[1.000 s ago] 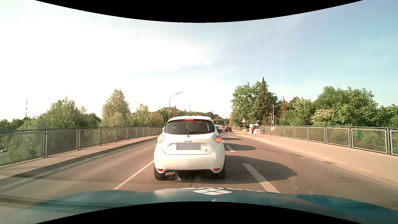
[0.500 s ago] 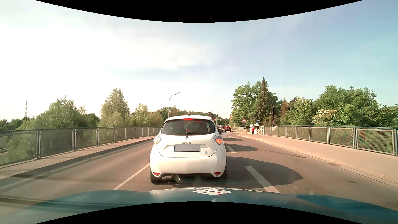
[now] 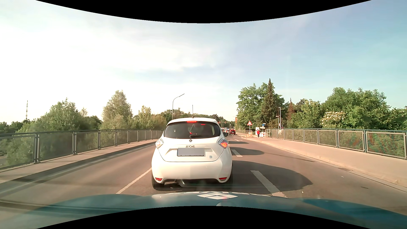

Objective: Follow the waypoints while adhering to traffic rules and regulations

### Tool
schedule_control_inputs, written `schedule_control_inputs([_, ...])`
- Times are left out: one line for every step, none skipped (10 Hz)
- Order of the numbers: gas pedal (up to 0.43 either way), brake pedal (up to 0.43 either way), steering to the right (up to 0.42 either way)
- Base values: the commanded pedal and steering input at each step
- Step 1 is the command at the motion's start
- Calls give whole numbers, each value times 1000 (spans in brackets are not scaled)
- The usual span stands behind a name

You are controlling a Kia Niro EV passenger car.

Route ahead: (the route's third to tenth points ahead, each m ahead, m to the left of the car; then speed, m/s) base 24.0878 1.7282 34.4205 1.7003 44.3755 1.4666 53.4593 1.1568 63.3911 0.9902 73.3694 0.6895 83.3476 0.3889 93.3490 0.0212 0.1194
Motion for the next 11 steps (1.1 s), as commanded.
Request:
schedule_control_inputs([0, 213, 0])
schedule_control_inputs([0, 213, -1])
schedule_control_inputs([0, 213, -2])
schedule_control_inputs([0, 213, -2])
schedule_control_inputs([0, 220, -2])
schedule_control_inputs([0, 220, -3])
schedule_control_inputs([0, 220, -3])
schedule_control_inputs([0, 220, -3])
schedule_control_inputs([0, 220, -3])
schedule_control_inputs([0, 220, -3])
schedule_control_inputs([0, 220, -3])
